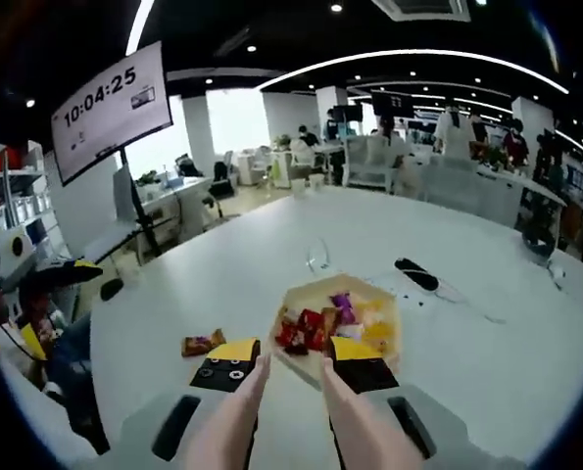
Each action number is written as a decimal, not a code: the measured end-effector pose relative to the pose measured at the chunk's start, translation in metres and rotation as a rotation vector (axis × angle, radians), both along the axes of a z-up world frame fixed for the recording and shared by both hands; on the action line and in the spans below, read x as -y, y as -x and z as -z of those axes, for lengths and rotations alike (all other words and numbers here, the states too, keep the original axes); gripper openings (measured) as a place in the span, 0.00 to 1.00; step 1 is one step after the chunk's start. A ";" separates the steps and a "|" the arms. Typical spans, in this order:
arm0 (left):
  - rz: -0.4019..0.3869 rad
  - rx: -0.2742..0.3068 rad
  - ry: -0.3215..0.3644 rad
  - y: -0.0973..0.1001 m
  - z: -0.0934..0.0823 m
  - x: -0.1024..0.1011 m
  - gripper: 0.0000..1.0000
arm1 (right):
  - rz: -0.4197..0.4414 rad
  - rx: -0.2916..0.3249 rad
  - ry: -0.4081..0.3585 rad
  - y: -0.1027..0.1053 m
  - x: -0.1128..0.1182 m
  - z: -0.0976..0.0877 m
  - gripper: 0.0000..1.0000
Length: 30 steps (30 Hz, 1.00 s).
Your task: Place the target food into the container with the food tongs after gripping and lifting it, then release it inside without dropping or visibly crushing the food.
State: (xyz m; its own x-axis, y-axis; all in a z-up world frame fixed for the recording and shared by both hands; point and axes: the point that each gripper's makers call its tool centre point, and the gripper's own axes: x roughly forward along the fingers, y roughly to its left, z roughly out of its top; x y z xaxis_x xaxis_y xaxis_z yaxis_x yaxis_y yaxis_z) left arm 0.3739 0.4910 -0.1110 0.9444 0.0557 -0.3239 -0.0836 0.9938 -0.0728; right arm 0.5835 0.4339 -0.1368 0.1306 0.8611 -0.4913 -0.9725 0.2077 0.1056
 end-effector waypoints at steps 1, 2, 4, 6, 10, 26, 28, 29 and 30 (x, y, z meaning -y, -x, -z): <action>0.005 0.000 0.001 0.000 0.000 -0.001 0.99 | -0.002 -0.001 0.001 0.003 0.000 -0.001 0.26; 0.034 0.028 0.008 0.000 -0.002 -0.006 0.99 | -0.005 0.001 0.024 0.013 0.002 0.000 0.26; 0.090 0.037 0.024 0.000 0.000 -0.006 0.99 | 0.021 0.044 0.062 0.018 0.007 0.003 0.26; 0.140 0.024 0.011 0.002 0.005 -0.005 0.99 | 0.066 0.029 0.061 0.027 0.010 0.003 0.26; 0.191 0.005 -0.043 0.009 0.007 -0.010 0.99 | 0.084 0.044 0.081 0.035 0.009 0.007 0.26; 0.130 0.078 -0.042 0.000 -0.007 -0.020 0.99 | 0.106 -0.003 -0.002 0.046 0.008 -0.007 0.26; 0.127 0.077 -0.036 0.001 -0.009 -0.018 0.99 | 0.095 0.009 -0.031 0.048 0.006 -0.010 0.26; 0.110 0.085 -0.039 0.003 -0.009 -0.020 0.99 | 0.107 -0.009 -0.044 0.046 0.004 -0.008 0.26; 0.109 0.066 -0.036 0.006 -0.008 -0.021 0.99 | 0.112 -0.031 -0.057 0.048 0.002 -0.007 0.26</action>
